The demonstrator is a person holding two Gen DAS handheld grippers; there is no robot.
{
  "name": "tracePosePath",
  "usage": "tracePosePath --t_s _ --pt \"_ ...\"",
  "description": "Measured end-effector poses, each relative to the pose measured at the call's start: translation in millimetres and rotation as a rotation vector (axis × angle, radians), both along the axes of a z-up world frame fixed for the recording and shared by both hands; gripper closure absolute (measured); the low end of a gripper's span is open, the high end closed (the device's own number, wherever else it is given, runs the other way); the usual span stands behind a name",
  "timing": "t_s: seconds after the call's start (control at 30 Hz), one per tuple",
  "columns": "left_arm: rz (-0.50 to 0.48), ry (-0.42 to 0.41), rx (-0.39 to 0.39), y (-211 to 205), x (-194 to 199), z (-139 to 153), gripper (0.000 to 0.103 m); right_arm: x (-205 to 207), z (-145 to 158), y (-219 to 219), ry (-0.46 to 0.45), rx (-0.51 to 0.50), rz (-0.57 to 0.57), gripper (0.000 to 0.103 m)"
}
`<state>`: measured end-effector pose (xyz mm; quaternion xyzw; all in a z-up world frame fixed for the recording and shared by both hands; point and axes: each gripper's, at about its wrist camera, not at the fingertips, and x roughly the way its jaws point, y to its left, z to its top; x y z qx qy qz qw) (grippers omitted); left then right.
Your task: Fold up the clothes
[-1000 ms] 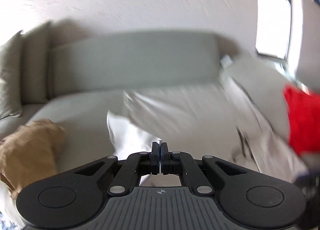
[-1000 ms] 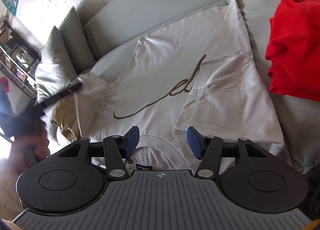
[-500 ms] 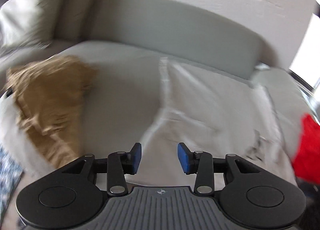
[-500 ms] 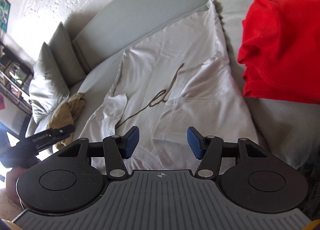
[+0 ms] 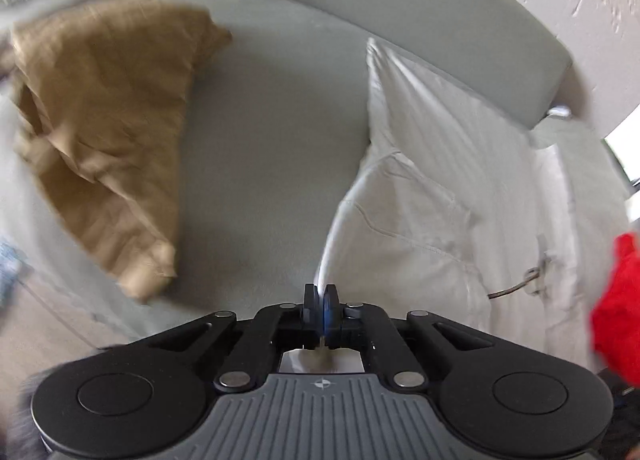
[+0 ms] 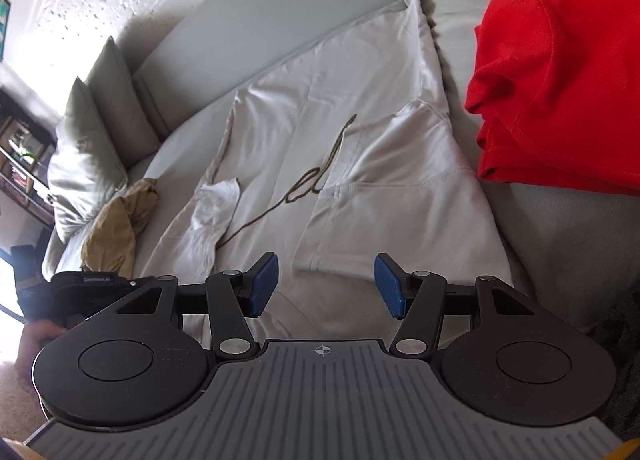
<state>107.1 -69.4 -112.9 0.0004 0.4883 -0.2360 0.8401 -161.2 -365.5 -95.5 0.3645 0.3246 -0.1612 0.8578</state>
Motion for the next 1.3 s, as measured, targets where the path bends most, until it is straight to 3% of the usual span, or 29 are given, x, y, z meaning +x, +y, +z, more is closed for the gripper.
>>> tracePosePath --t_s 0.1,0.17,0.2,0.23,0.3,0.4,0.43,0.5,0.57,0.67,0.8,0.83,0.9,1.0,1.03,1.13,1.23,1.3 --pt "0.003 0.057 0.035 -2 4 -13 0.1 -1 -1 -1 0.008 -0.009 -0.005 0.043" --pt "0.011 0.045 0.063 -6 4 -13 0.094 0 -4 -2 0.018 0.001 -0.006 0.043" --pt "0.019 0.026 0.077 -8 1 -10 0.086 0 -4 -2 0.02 0.003 -0.004 0.043" --pt "0.027 0.007 0.091 -9 -1 -6 0.064 -1 -3 -3 0.018 0.002 -0.001 0.043" --pt "0.072 -0.074 0.157 -10 -12 3 0.052 -4 0 -3 0.022 -0.03 -0.011 0.043" --pt "0.14 -0.195 0.279 -16 -27 15 0.054 -8 6 -8 0.058 -0.102 -0.042 0.042" --pt "0.161 -0.232 0.285 -12 -34 21 0.062 -8 6 -10 0.072 -0.121 -0.05 0.042" --pt "0.114 -0.275 0.216 -12 -48 31 0.076 -7 6 -12 0.104 -0.155 -0.052 0.045" --pt "0.022 -0.284 0.14 -21 -60 36 0.078 4 5 -10 0.143 -0.206 -0.022 0.064" --pt "-0.078 -0.286 0.125 -50 -68 30 0.078 27 4 -2 0.17 -0.303 0.068 0.071" --pt "-0.164 -0.224 0.174 -79 -71 5 0.079 45 -10 9 0.234 -0.419 0.133 0.068" --pt "-0.178 -0.187 0.205 -82 -73 -5 0.081 45 -17 11 0.266 -0.421 0.157 0.067" --pt "-0.211 -0.197 0.237 -81 -84 -7 0.08 36 -20 15 0.296 -0.42 0.194 0.066" --pt "-0.229 -0.114 0.267 -72 -94 -4 0.081 19 -21 13 0.38 -0.311 0.223 0.065" --pt "-0.231 -0.108 0.257 -70 -98 -2 0.081 11 -21 12 0.384 -0.266 0.209 0.066" --pt "-0.234 -0.135 0.219 -66 -111 3 0.076 -10 -8 12 0.258 -0.216 0.155 0.065" --pt "-0.235 -0.172 0.184 -69 -123 10 0.065 -5 5 25 0.167 -0.327 0.179 0.056" --pt "-0.258 -0.173 0.164 -71 -129 11 0.062 7 6 38 0.146 -0.407 0.243 0.056"
